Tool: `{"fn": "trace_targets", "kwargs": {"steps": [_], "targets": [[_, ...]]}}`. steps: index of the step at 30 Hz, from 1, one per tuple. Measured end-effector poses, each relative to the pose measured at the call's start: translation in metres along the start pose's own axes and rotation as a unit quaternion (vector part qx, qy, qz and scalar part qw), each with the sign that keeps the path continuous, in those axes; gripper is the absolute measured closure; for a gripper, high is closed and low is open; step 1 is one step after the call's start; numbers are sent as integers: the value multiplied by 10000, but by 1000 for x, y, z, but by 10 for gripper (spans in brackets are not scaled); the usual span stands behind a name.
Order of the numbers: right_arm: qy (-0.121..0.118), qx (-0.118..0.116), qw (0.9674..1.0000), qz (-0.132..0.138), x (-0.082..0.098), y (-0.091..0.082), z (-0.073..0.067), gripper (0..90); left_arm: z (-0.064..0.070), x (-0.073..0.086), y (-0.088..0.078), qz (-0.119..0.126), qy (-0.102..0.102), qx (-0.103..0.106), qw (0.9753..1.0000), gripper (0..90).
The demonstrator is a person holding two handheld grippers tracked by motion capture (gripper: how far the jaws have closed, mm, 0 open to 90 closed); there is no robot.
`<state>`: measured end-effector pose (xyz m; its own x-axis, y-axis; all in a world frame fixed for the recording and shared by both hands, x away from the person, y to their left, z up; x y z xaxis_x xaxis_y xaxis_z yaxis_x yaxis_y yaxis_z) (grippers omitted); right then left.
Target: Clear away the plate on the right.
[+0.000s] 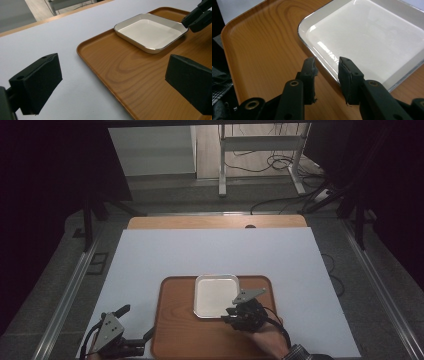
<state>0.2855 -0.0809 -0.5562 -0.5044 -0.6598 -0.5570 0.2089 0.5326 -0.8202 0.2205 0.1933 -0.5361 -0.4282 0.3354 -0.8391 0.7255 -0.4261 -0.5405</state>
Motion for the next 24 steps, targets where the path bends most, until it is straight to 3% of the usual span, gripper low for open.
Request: {"fn": "trace_targets", "kwargs": {"steps": [8,16,24], "targets": [[53,121,9998,154,0,-6,6,601,1,0,0,-17,-53,58,10000,9],[97,269,9990,343,-1,-13,15,473,1,0,0,-33,-70,74,9999,11],[53,406,9982,433,1,-16,21,375,2,0,0,-49,22,44,10000,15]]}}
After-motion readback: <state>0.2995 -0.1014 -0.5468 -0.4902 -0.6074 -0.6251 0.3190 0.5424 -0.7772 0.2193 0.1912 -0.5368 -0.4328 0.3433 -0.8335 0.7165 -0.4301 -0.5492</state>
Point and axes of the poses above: each handheld gripper's, and its own axes: y roughly forward along the jaws, x roughly out of its underside, z roughly to its right, the point moved 9 cm from there along y, roughly forward along the jaws, and after that the axes turned 8 degrees about -z, right-handed, at the moved point
